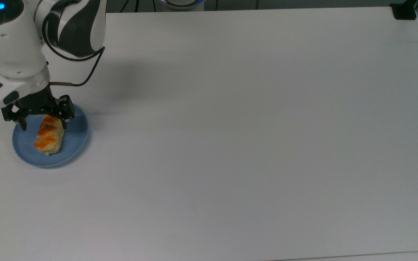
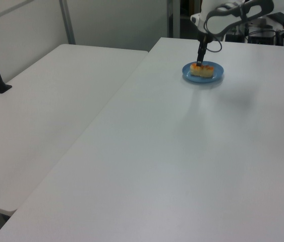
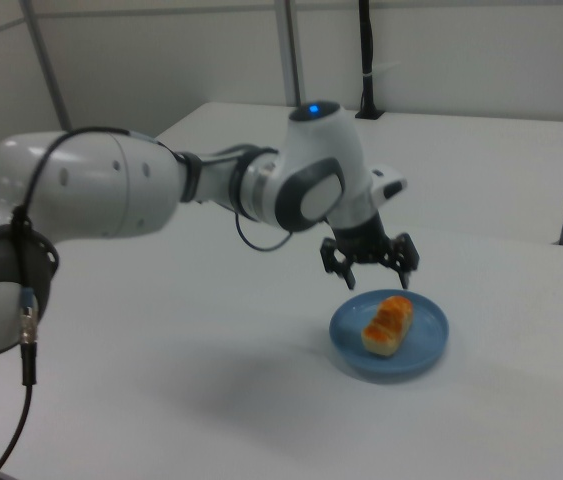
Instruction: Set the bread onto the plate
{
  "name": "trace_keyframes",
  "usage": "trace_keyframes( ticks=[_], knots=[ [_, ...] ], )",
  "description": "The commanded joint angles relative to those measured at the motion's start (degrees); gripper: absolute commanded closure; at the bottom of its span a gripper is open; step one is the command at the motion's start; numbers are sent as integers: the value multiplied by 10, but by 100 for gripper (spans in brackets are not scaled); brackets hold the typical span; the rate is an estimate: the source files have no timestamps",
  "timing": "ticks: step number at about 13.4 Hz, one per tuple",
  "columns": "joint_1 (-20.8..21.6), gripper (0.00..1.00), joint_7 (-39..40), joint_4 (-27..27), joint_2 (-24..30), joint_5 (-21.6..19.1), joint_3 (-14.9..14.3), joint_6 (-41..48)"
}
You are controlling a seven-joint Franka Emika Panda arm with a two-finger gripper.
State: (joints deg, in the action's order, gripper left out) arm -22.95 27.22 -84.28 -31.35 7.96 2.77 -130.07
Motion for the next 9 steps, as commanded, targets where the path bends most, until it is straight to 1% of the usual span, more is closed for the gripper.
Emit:
trace_keyframes(
  ticks=[1,2,3,4,5,6,8,9],
  knots=[
    [35,0,-74,-19,81,-1,14,91],
    [49,0,-108,-19,102,-1,14,123],
    [77,0,-157,-18,126,-2,15,170],
    [103,0,-196,-16,138,-2,15,196],
    [134,0,-263,-16,160,-2,14,224],
    [149,0,-298,-18,178,-2,15,245],
    [184,0,-340,-18,209,-3,15,311],
    [209,0,-356,-19,230,-14,14,350]
  ],
)
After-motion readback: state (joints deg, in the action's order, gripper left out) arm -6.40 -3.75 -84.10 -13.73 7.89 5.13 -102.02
